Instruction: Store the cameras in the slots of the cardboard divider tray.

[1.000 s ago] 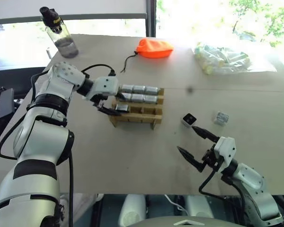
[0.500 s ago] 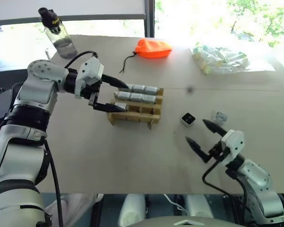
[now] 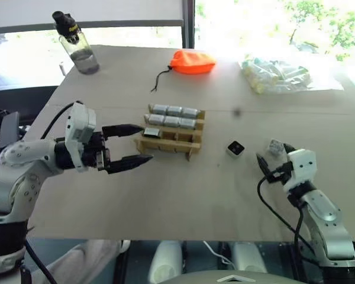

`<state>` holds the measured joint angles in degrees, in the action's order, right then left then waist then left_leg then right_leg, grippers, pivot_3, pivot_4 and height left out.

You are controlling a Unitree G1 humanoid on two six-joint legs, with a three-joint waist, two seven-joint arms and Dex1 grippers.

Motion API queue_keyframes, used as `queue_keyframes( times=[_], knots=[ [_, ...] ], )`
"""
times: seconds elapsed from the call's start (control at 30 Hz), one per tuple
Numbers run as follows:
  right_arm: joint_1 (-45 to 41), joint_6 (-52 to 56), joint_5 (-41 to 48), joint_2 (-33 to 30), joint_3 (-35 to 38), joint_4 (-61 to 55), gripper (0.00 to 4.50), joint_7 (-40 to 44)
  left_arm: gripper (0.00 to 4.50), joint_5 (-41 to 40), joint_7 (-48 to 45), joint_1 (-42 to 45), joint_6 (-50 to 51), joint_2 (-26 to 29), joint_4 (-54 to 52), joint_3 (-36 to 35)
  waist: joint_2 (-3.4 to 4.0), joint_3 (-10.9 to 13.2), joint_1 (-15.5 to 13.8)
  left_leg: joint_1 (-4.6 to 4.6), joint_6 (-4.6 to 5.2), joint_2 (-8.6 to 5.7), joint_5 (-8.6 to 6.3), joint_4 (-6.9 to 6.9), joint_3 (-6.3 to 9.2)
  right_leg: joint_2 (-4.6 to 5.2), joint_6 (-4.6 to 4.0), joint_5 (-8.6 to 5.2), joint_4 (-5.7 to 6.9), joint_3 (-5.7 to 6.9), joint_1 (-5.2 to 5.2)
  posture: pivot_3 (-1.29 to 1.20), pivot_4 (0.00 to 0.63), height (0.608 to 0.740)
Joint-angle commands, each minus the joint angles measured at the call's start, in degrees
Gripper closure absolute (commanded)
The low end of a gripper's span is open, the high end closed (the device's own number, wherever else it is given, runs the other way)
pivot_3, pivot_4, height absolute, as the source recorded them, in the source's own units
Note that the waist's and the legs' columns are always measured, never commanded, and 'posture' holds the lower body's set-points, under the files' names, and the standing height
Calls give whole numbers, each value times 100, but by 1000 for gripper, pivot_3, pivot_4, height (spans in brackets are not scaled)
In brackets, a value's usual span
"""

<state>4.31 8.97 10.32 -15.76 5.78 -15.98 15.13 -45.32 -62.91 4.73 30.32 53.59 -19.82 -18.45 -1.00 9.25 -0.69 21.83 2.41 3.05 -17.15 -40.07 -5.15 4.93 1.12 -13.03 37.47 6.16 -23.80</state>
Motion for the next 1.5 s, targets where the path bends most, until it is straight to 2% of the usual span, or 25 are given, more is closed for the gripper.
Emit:
queue_keyframes(
  times=[0.03, 0.27, 0.43, 0.73, 0.83, 0.93, 0.97, 1.2, 1.5],
  knots=[
    [-278, 274, 139, 194, 265, 69, 0, -344, 31, -228, 387, -240, 104, -157, -705, -376, 0, 0, -7, 0, 0, 0, 0, 0, 1, 0, -1, 0, 2, 1, 0, 0, 150, 726],
    [-561, 787, 65, 571, 257, 278, 0, -804, 31, -203, 649, -375, 100, -276, -1010, -478, 12, -1, 11, -3, -3, 0, 1, 1, -3, -4, -2, 0, 3, -1, -1, 0, 150, 726],
    [-704, 975, -1, 1151, 359, 386, 0, -1501, 31, -205, 798, -257, 103, -361, -1114, -343, 12, -1, 23, -3, -3, 0, 0, 2, -7, -4, -2, 0, 3, -1, -2, 0, 150, 726],
    [-751, 871, -209, 1453, 150, 532, 0, -1719, 31, -299, 641, -56, 178, -227, -1070, -289, 15, 0, 51, -1, -3, 0, 0, 4, -4, -5, -2, 0, -3, 6, -2, 0, 150, 726],
    [-760, 822, -245, 1482, 144, 576, 811, -1733, 0, -557, 243, -151, 328, -36, -1116, -346, 15, 0, 95, -1, -3, 1, 0, 5, -3, -5, -2, 0, -3, 7, -2, 0, 150, 726],
    [-754, 784, -259, 1496, 158, 616, 2348, -1734, 0, -639, -127, -267, 382, 169, -1108, -367, 16, 0, 137, -1, -3, 1, 0, 8, -4, -4, -2, 0, -6, 8, -3, 0, 150, 726],
    [-749, 770, -264, 1499, 166, 630, 2580, -1730, 0, -632, -260, -320, 401, 261, -1121, -358, 16, 0, 145, -1, -4, 1, 0, 10, -4, -4, -2, 0, -8, 7, -3, 0, 150, 726],
    [-744, 709, -305, 1527, 180, 654, 2574, -1750, 0, -446, -641, -428, 314, 498, -1115, -232, 17, 1, 143, 0, -4, 1, 0, 16, -4, -3, -1, -1, -15, 5, -4, 0, 150, 726],
    [-754, 278, -499, 1332, 70, 677, 2574, -1546, 0, -298, -719, -266, 226, 440, -1005, -77, 23, 5, 146, 0, -4, 1, 0, 23, -7, -4, -1, 0, -26, -2, -5, 0, 150, 726]
  ],
)
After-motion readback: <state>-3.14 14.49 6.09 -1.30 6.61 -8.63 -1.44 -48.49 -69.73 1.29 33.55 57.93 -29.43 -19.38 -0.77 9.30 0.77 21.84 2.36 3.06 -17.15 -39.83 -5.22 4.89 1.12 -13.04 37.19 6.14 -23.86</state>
